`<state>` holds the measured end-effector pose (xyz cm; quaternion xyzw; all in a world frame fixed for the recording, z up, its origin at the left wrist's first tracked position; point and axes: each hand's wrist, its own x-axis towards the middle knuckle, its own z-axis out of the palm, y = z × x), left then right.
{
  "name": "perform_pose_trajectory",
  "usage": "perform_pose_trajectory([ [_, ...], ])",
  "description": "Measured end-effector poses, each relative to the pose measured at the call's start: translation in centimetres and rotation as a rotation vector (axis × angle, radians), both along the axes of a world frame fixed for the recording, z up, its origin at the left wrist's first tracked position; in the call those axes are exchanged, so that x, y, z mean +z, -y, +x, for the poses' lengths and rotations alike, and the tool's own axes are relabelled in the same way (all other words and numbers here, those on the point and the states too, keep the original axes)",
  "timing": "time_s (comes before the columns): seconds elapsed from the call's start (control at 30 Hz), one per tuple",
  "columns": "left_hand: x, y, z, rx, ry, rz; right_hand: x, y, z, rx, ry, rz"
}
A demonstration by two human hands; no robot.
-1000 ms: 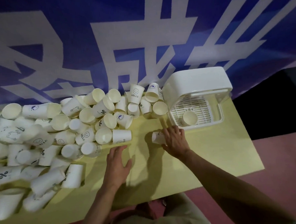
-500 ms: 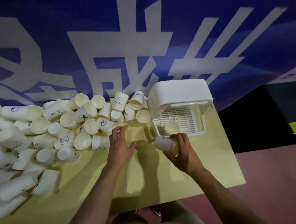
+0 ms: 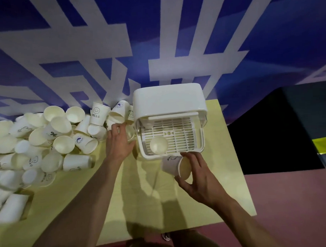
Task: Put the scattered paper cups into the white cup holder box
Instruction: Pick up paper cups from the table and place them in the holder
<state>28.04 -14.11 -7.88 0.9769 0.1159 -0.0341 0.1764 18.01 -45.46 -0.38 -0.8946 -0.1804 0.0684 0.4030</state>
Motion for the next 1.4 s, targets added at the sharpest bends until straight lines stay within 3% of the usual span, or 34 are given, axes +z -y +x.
perform_pose_trajectory([
  [0.3, 2.8, 1.0, -1.6, 0.149, 0.012, -0.094, 0.3, 1.7, 1.7, 0.024, 0.003, 0.005],
  [0.4, 5.6, 1.9, -4.5, 0.222, 0.143, -0.174, 0.5, 2.2, 2.2, -0.014, 0.011, 0.019],
  [0.53, 9.0, 5.1, -7.7, 0.170, 0.302, -0.284, 0.7, 3.1, 2.5, -0.046, 0.002, 0.032],
  [0.7, 9.1, 8.7, -7.7, 0.030, 0.214, -0.376, 0.8, 4.1, 2.4, -0.084, -0.014, 0.036],
  [0.9, 7.2, 11.1, -6.1, -0.106, 0.192, -0.325, 0.8, 5.5, 1.9, -0.130, -0.029, 0.059],
  [1.07, 5.0, 11.5, -5.0, -0.115, 0.108, -0.254, 0.2, 6.8, 1.4, -0.164, -0.033, 0.072],
  [1.4, 2.6, 11.4, -3.6, -0.099, -0.045, -0.287, 0.2, 7.9, 2.3, -0.180, -0.045, 0.056],
])
